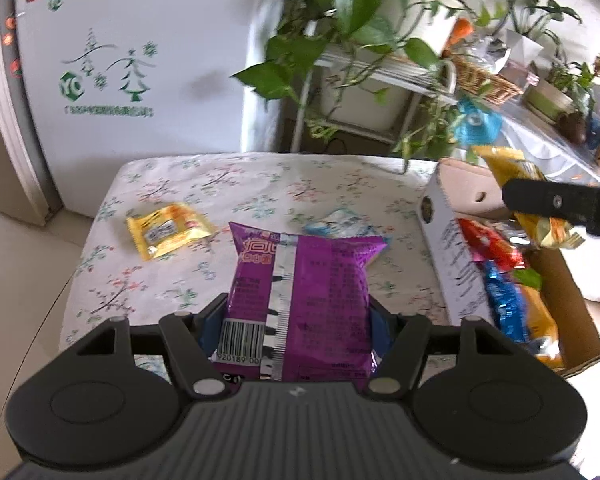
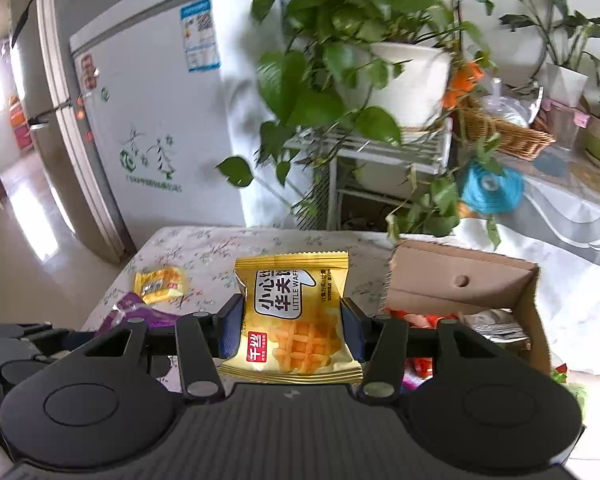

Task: Organize snacks
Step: 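Carry the purple and yellow bags over the cardboard box with both grippers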

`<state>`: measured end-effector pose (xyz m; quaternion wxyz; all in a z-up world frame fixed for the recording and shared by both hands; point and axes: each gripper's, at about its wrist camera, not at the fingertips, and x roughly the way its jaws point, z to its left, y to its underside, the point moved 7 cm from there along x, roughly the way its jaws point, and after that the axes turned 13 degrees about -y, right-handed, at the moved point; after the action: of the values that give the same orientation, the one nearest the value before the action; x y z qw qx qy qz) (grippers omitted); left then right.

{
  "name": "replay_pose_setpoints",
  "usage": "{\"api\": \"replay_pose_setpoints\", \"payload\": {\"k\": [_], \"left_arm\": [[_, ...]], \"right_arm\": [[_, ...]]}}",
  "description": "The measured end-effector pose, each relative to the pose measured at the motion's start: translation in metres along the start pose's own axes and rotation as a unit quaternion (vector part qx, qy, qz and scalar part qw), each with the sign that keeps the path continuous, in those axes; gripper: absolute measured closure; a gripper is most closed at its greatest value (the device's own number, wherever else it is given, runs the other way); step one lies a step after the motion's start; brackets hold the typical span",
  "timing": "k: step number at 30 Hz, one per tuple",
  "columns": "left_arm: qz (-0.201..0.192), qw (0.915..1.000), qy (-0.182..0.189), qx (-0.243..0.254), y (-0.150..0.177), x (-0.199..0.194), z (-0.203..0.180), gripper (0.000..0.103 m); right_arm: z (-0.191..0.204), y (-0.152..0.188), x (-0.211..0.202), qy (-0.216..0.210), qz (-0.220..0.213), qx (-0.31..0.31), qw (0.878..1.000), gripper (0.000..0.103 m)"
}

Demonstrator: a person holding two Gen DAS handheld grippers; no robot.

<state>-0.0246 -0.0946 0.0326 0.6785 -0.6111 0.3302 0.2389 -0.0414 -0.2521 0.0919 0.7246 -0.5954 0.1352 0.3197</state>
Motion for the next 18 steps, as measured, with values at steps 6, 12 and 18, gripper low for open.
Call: {"api": "replay_pose_setpoints", "payload": {"k": [6,12,18], "left_arm": [[-0.008,0.9995,0.028,0.013,-0.008,-0.01,-0.035,0.035],[-0.017,0.9973,0.062,0.033,-0.014,-0.02,-0.08,0.035],[-0.013,0.9945,0.092,0.049,-0.013,-0.022,-0.121,0.035]], "right_arm": [[-0.031,-0.006,-0.024,0.021,-0.026,0.041,0.999,0.045],[-0.06,-0.005,-0.045,0.046,-0.044,0.086,0.994,0.045],[-0.089,0.004,-0.057,0.071,-0.049,0.144,0.986,0.045]]}}
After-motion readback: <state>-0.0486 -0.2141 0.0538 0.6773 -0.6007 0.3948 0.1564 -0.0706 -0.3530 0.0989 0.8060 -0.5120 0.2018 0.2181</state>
